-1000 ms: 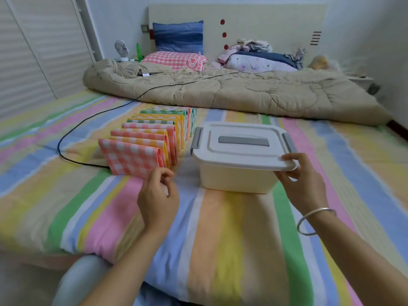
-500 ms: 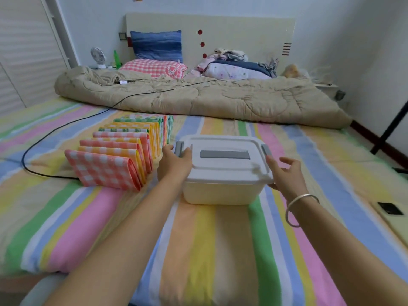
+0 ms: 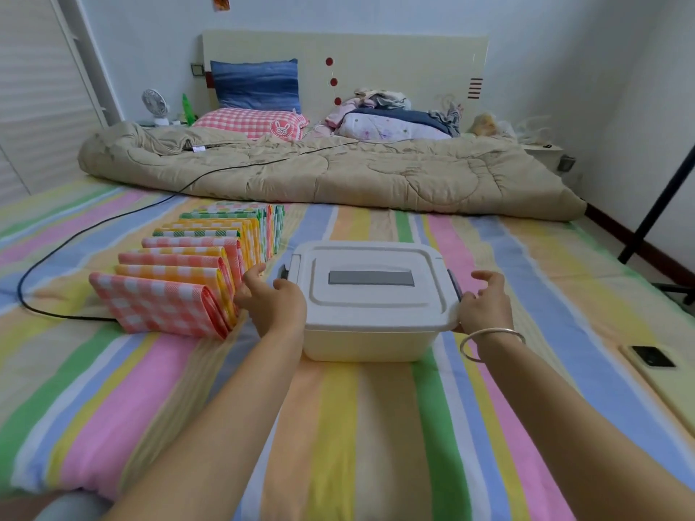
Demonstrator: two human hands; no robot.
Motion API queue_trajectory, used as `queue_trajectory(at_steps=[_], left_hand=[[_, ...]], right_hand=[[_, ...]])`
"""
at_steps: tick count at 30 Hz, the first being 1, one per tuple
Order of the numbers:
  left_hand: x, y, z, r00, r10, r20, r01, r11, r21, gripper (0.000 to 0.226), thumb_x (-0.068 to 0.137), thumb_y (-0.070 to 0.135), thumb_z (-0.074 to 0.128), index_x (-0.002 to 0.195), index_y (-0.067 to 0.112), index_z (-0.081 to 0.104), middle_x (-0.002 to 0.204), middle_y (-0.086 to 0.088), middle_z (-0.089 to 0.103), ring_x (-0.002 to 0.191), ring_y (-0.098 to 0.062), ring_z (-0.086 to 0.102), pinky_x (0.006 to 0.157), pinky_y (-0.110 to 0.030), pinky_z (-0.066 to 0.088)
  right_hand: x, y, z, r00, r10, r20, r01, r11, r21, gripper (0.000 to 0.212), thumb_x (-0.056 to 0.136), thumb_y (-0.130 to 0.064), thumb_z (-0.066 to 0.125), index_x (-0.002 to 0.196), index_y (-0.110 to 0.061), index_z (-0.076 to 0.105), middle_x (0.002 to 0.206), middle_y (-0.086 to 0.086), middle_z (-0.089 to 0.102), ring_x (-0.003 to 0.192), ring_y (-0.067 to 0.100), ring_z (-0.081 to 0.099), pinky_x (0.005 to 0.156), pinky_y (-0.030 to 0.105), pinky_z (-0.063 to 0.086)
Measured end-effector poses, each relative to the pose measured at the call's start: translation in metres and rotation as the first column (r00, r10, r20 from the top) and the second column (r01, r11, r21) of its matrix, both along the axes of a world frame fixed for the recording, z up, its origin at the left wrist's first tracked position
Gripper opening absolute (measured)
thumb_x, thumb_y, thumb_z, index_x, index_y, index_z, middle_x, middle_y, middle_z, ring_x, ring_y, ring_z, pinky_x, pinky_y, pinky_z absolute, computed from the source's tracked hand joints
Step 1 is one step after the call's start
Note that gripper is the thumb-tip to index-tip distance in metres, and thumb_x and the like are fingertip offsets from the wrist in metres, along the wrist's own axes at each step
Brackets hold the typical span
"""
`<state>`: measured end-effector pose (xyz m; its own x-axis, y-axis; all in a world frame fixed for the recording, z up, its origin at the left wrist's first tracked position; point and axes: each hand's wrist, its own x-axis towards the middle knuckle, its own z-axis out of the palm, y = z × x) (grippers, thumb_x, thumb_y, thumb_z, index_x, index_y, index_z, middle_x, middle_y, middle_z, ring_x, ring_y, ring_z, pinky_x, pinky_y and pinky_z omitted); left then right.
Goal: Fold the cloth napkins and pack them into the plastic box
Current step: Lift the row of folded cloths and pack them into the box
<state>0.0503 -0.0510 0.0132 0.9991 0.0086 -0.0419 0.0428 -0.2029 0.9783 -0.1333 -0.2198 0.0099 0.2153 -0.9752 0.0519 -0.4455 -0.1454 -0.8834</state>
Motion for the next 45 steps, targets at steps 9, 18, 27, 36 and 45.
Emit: queue_trajectory(at_steps=[9, 18, 27, 36, 45], left_hand=[[0.004, 0.005, -0.007, 0.987, -0.078, 0.144, 0.048, 0.979, 0.197, 0.037, 0.101, 0.019, 0.035, 0.103, 0.0, 0.067, 0.135, -0.014, 0.056, 0.131, -0.035, 0.042, 0.102, -0.048, 0.04], [-0.018, 0.003, 0.015, 0.831, -0.232, 0.505, 0.116, 0.961, 0.252, 0.067, 0.094, 0.041, 0.02, 0.129, 0.004, 0.064, 0.158, -0.005, 0.037, 0.149, -0.023, 0.022, 0.122, -0.039, 0.013], [-0.05, -0.016, 0.002, 0.551, -0.423, 0.719, 0.197, 0.903, 0.381, 0.046, 0.095, 0.034, 0.033, 0.119, 0.01, 0.065, 0.134, -0.008, 0.059, 0.123, -0.028, 0.053, 0.106, -0.045, 0.039], [-0.081, -0.032, -0.017, 0.157, -0.715, 0.681, 0.133, 0.699, 0.703, 0.032, 0.09, 0.043, 0.047, 0.079, 0.022, 0.067, 0.064, 0.007, 0.063, 0.058, -0.021, 0.058, 0.06, -0.031, 0.042], [-0.078, -0.026, -0.016, 0.141, -0.728, 0.67, 0.202, 0.684, 0.701, 0.033, 0.094, 0.037, 0.041, 0.084, 0.018, 0.066, 0.065, 0.002, 0.06, 0.062, -0.023, 0.055, 0.063, -0.031, 0.036]], right_hand=[[-0.002, 0.011, 0.008, 0.91, 0.044, -0.413, -0.173, 0.944, -0.28, 0.047, 0.09, -0.056, 0.05, 0.088, -0.014, 0.07, 0.117, 0.009, 0.061, 0.108, 0.03, 0.051, 0.08, 0.037, 0.046], [-0.009, 0.01, 0.053, 0.913, 0.025, 0.408, -0.065, 0.994, 0.086, 0.024, 0.085, -0.02, 0.063, 0.106, -0.008, 0.063, 0.103, 0.013, 0.067, 0.081, 0.024, 0.063, 0.064, 0.04, 0.057], [-0.068, -0.024, 0.04, 0.47, -0.428, 0.772, -0.15, 0.823, 0.548, 0.031, 0.096, -0.008, 0.044, 0.126, -0.01, 0.054, 0.11, 0.011, 0.065, 0.08, 0.021, 0.065, 0.051, 0.029, 0.057], [-0.103, -0.024, -0.013, 0.965, -0.185, 0.186, 0.226, 0.945, -0.235, 0.031, 0.093, -0.015, 0.058, 0.122, -0.024, 0.063, 0.108, 0.007, 0.071, 0.093, 0.028, 0.065, 0.077, 0.035, 0.046], [-0.12, -0.023, -0.07, 0.9, -0.042, -0.434, -0.123, 0.931, -0.345, 0.044, 0.069, 0.009, 0.053, 0.09, -0.021, 0.078, 0.097, 0.008, 0.073, 0.107, 0.033, 0.058, 0.102, 0.038, 0.033]])
